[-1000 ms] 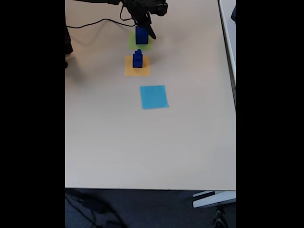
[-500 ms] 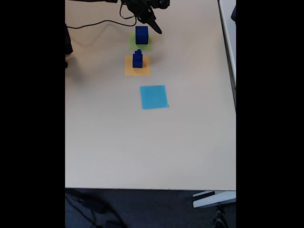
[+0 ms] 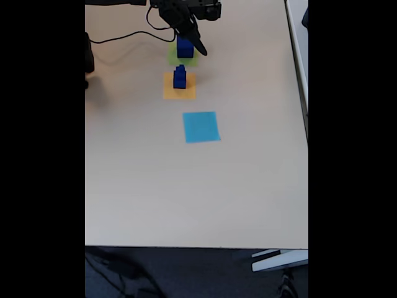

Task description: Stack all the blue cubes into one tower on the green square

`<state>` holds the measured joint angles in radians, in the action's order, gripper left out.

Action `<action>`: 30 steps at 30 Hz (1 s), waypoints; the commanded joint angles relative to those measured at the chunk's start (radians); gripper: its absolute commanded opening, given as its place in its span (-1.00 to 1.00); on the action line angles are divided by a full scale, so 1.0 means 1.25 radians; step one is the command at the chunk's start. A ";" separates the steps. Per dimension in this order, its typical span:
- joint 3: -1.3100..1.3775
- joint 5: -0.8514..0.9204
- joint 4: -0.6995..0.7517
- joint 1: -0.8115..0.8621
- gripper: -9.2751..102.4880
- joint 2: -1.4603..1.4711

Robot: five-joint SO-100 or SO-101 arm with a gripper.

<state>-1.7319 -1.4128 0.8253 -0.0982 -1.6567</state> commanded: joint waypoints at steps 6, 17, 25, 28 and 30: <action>0.013 0.013 0.071 0.037 -0.29 -0.093; -0.060 -0.028 0.083 0.043 -0.35 -0.109; -0.066 -0.016 0.085 0.056 -0.36 -0.102; -0.072 -0.011 0.085 0.066 -0.36 -0.099; -0.077 -0.009 0.085 0.072 -0.36 -0.099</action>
<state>-1.8331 -1.4327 0.9327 -0.0138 -1.7242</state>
